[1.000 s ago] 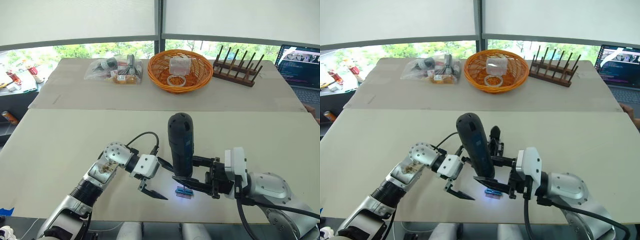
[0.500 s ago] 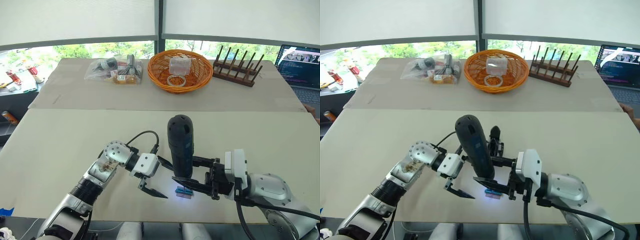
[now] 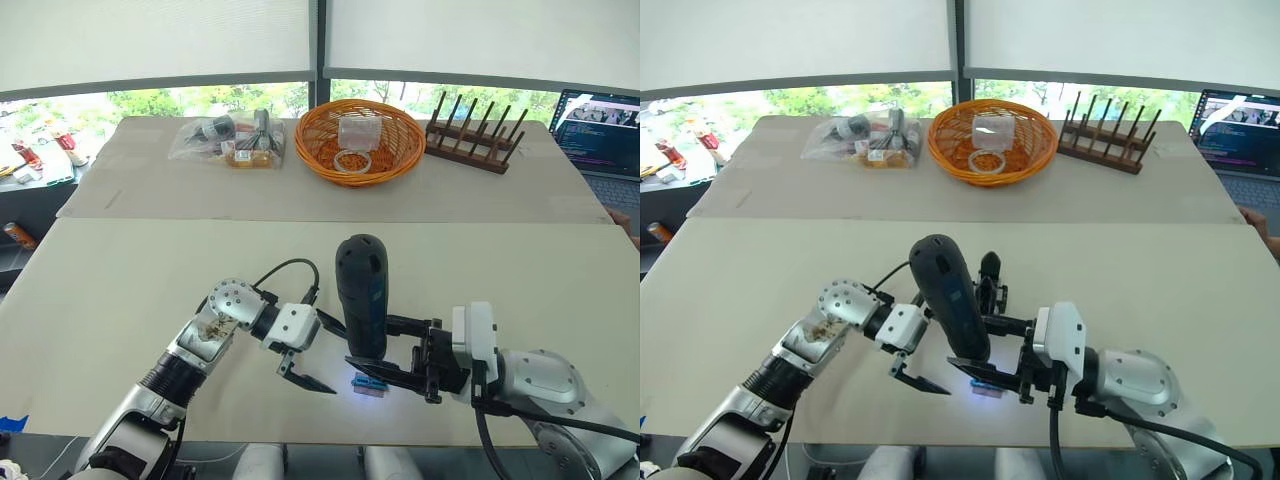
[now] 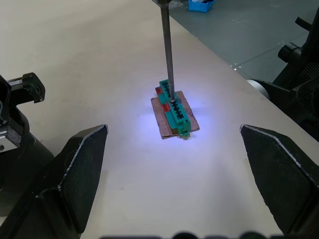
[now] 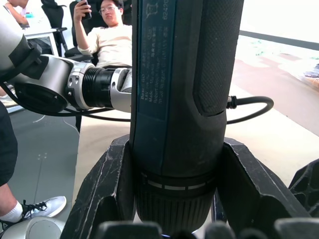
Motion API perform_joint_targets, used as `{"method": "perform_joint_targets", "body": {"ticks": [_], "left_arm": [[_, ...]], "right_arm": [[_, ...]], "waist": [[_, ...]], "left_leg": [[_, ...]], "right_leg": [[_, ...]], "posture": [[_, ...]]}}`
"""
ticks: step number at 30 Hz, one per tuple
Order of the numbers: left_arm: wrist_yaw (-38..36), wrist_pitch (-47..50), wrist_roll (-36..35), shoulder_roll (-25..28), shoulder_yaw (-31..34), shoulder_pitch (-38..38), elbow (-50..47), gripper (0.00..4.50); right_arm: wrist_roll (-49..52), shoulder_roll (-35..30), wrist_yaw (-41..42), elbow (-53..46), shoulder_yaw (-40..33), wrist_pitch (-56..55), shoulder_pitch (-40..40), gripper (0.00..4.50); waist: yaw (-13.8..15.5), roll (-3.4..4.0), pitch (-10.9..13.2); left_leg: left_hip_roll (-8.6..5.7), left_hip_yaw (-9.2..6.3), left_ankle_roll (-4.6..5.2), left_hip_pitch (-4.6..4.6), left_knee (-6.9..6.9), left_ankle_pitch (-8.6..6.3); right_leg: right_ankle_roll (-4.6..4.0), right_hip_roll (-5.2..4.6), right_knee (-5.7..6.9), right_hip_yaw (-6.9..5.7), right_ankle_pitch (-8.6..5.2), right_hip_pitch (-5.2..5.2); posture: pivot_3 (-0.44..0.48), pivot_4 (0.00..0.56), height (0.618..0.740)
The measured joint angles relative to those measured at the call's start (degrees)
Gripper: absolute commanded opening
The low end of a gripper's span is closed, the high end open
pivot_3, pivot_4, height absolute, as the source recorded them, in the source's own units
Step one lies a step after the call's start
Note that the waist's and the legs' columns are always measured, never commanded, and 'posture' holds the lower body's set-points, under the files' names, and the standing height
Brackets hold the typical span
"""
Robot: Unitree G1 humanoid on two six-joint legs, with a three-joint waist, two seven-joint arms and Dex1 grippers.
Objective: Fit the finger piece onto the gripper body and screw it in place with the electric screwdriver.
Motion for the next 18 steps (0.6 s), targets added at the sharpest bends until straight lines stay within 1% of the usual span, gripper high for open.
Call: {"method": "perform_joint_targets", "body": {"ticks": [9, 15, 18], "left_arm": [[0.9, 3.5, -0.3, 2.9, 0.9, 1.9, -1.6, 4.5], [3.1, 10.6, -2.9, 7.0, 6.6, 1.7, -1.9, 4.5], [5.3, 13.6, -3.7, 6.6, 9.0, -0.9, 0.5, 4.5]], "right_arm": [[6.5, -2.5, -1.7, -2.5, -2.5, 3.3, -3.5, 1.93], [9.9, -4.6, -2.9, -2.5, -5.0, 4.8, -4.6, 1.93], [11.2, -5.1, -3.2, -2.5, -5.8, 5.0, -5.8, 1.93]], "waist": [[0.0, 0.0, 0.0], [0.0, 0.0, 0.0], [0.1, 0.0, 0.0]], "left_leg": [[0.01, 0.0, 0.0, 0.0, -0.01, 0.0], [0.01, 0.0, 0.0, 0.01, 0.0, 0.0], [0.01, 0.0, 0.0, 0.0, 0.0, 0.0]], "right_leg": [[0.0, 0.0, -0.01, 0.0, 0.0, 0.0], [0.0, 0.0, 0.01, 0.0, 0.0, 0.0], [0.0, 0.0, 0.0, -0.02, 0.0, 0.0]], "posture": [[0.0, 0.15, 0.74], [0.0, 0.15, 0.74], [0.0, 0.15, 0.74]]}}
